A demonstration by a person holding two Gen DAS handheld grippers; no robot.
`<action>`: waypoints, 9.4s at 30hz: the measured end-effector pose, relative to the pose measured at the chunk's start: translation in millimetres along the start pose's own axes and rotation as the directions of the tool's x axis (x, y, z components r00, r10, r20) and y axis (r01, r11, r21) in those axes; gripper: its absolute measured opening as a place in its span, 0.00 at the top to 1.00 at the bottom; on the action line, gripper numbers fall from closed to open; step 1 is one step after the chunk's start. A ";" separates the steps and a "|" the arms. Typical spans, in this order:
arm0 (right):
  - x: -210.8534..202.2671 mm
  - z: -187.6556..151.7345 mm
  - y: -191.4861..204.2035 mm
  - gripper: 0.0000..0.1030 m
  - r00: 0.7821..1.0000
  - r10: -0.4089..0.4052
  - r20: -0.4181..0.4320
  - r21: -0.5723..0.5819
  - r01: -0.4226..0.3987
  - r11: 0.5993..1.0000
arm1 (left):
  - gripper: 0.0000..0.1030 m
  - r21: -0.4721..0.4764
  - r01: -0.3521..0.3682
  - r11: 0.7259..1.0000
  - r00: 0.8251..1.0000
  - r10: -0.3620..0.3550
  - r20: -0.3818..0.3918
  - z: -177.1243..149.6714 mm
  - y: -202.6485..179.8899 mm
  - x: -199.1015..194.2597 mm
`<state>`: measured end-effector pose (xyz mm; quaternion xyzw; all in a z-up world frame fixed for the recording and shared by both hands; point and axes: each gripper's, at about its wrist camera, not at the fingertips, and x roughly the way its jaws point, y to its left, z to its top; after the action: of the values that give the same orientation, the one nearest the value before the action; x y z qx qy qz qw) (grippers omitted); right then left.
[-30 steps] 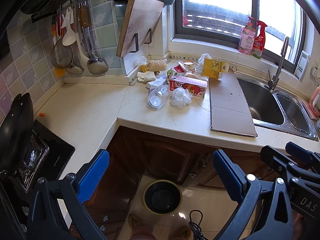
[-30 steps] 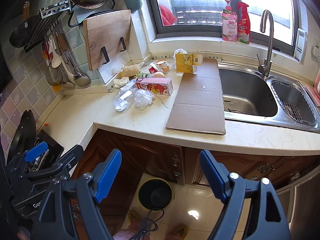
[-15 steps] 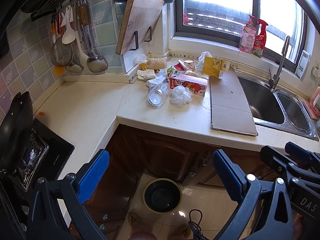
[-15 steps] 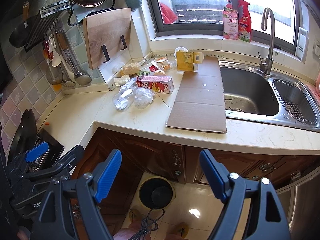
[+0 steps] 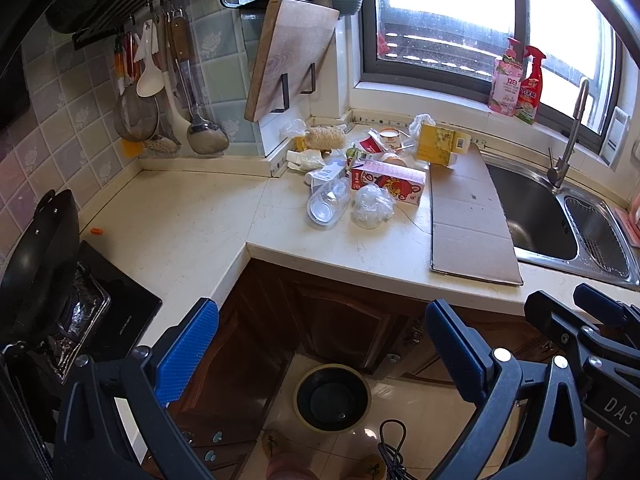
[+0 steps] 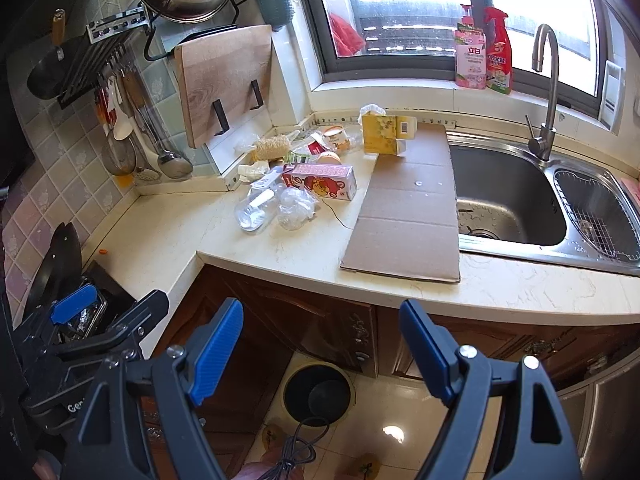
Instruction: Collect trash
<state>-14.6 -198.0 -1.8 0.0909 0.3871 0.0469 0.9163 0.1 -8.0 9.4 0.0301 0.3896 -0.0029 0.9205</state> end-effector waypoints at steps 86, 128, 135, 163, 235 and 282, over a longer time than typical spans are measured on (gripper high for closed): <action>178.9 28.2 -8.4 0.74 0.927 0.202 -0.316 0.058 -0.194 0.979 | 0.46 -0.077 0.289 0.954 0.878 -0.296 -0.377 47.9 12.9 196.2; 486.6 -279.9 -45.3 0.51 0.665 0.096 -0.741 0.179 0.058 0.982 | 0.15 -0.093 0.117 0.989 0.625 -0.146 -0.767 -279.8 25.9 466.0; 479.2 -287.9 -34.4 0.43 0.645 0.120 -0.755 0.191 0.041 0.981 | 0.14 -0.095 0.086 0.992 0.616 -0.128 -0.778 -285.3 44.9 469.2; 232.4 -121.3 5.2 0.42 0.818 0.148 -0.555 0.062 -0.136 0.989 | 0.14 -0.045 0.196 0.980 0.843 -0.192 -0.503 -125.7 35.4 225.6; 299.0 162.9 -13.8 0.62 0.942 -0.007 -0.337 -0.412 -0.140 0.901 | 0.54 0.206 0.398 0.894 0.868 -0.294 -0.401 195.5 -10.2 370.0; 174.2 85.4 -55.7 0.62 0.943 0.235 -0.236 0.082 -0.222 0.972 | 0.68 0.131 0.343 0.930 0.908 -0.293 -0.299 104.7 -16.4 219.4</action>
<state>168.8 -236.4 -76.8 0.1534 0.4849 0.1532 0.8473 227.5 -26.4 -76.2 0.0495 0.5110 -0.1843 0.8381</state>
